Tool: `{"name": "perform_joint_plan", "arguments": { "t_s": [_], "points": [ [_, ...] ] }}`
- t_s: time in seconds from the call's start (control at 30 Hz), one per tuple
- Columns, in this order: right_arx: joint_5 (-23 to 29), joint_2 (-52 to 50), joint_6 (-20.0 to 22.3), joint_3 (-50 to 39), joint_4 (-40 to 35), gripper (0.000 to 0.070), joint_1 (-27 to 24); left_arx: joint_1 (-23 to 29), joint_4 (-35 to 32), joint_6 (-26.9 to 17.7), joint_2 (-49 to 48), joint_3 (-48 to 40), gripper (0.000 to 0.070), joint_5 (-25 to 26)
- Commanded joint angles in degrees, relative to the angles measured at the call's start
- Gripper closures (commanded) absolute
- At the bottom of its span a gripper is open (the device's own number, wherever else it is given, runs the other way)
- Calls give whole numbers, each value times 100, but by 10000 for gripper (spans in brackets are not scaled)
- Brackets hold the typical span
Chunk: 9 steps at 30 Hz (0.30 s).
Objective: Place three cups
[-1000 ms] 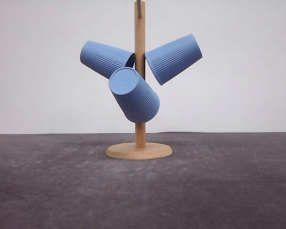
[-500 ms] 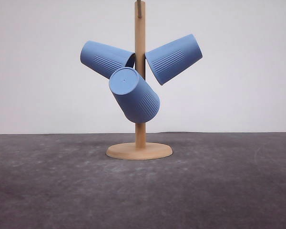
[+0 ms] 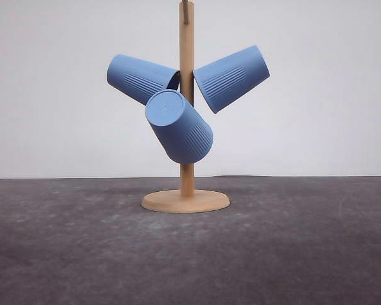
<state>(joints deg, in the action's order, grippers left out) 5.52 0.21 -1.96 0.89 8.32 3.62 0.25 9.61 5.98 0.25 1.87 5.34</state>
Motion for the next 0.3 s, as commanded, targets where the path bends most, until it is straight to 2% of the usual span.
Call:
{"name": "perform_joint_plan", "arguments": {
  "t_s": [0.0, 0.27],
  "points": [
    [-7, 0, -85, -20, -61, 687, -4, 0, -59, -39, -7, -114, 700, 0],
    [-7, 0, -85, -20, -61, 687, -4, 0, -59, -39, -7, -114, 700, 0]
  ]
}}
